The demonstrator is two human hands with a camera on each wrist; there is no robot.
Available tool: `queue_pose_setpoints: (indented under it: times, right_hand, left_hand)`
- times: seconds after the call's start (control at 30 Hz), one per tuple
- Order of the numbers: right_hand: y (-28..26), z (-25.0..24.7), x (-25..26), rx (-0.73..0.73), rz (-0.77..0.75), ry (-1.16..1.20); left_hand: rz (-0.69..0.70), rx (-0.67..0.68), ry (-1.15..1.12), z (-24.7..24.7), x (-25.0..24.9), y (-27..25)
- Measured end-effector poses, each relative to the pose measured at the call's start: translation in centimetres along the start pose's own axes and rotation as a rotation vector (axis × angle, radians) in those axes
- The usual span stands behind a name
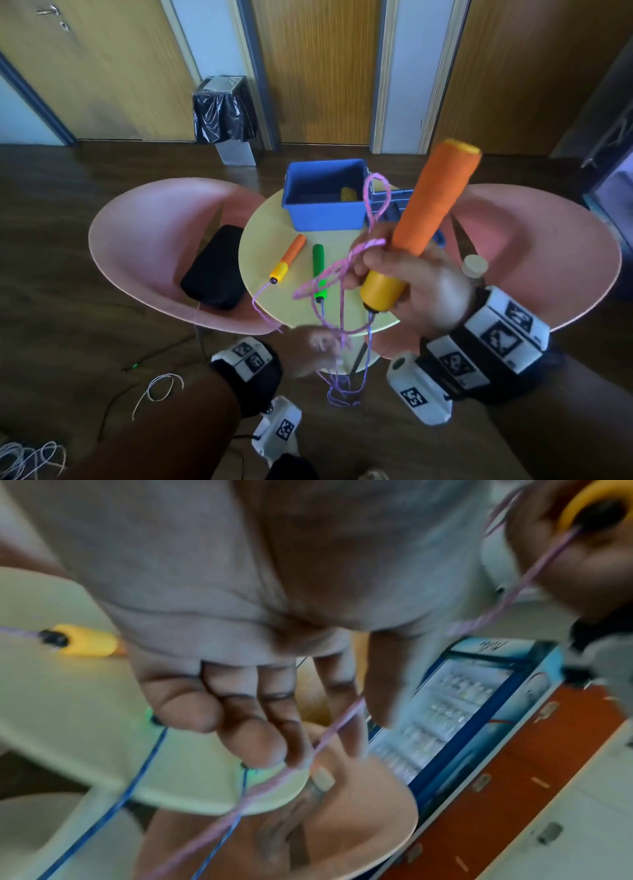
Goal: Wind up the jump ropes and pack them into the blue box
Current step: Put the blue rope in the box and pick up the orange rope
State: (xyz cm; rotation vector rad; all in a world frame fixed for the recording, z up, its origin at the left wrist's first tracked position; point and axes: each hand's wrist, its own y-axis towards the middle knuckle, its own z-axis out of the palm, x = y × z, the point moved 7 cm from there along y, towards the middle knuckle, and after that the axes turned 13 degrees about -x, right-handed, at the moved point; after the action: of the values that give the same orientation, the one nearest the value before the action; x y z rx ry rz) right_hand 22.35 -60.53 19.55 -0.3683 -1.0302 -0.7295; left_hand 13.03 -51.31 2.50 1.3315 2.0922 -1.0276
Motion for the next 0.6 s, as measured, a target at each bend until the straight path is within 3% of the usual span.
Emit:
queue_pose_setpoints:
  times: [0.07,0.17,0.23,0.3,0.37,0.47,0.6]
  right_hand:
    - [0.6,-0.1,1.4,-0.022,-0.046,0.098]
    - [1.1,-2.3,1.9,-0.175,-0.091,0.065]
    - [0.9,-4.6,1.0,-0.296,-0.090,-0.184]
    - [0.3,-6.8,-1.3,-0.348,0.007,-0.577]
    - [-0.5,-8.4,-4.9,-0.336,0.171,-0.750]
    - [-1.9,-8.3,-9.4,-0.207,0.386,-0.638]
    - [-2.8,-5.9,-10.8,-0.030,0.479,-0.547]
  left_hand:
    - [-0.067,0.004,0.027,1.7,2.3,0.4]
    - [-0.196,-0.179,0.105,0.8,5.6,1.5]
    - [-0.178,-0.285,0.116,-0.6,5.4,1.5]
    - [-0.107,-0.325,0.014,-1.9,3.6,1.3]
    - [0.014,-0.354,-0.026,-3.5,0.1,0.4]
    - [0.224,-0.401,-0.102,-5.6,-5.6,-1.3]
    - [0.350,-0.397,-0.248,-7.1,-9.4,-2.6]
